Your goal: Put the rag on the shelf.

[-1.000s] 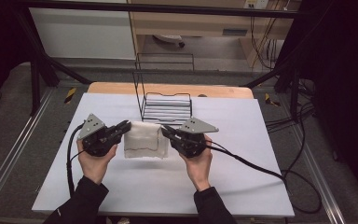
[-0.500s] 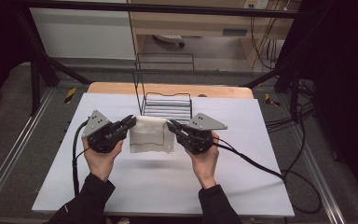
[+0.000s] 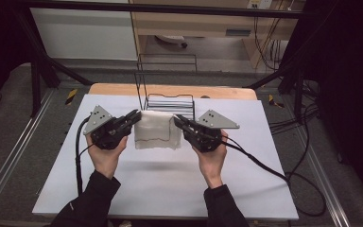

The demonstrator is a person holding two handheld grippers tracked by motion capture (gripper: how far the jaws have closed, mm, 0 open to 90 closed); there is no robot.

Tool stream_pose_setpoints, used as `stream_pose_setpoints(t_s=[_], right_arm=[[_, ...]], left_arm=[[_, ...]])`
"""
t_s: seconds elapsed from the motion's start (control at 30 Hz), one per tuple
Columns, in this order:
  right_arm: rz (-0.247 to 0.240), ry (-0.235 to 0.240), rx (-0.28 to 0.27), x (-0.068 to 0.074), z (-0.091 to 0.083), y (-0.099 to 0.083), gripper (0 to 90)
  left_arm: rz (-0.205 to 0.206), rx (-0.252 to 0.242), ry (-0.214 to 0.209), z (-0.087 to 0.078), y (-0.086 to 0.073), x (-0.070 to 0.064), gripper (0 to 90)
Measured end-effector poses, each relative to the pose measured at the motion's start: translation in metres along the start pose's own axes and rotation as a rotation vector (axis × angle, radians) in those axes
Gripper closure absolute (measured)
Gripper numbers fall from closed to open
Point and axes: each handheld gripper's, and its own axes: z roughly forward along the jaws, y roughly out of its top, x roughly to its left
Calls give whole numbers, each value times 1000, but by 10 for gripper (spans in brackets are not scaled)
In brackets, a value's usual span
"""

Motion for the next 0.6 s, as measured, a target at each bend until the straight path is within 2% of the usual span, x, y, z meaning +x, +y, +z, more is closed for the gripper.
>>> stream_pose_setpoints(t_s=[0.6], right_arm=[[-12, -30, -78, -11, -7, 28, 839]], left_arm=[[23, -63, -6, 10, 29, -4, 834]])
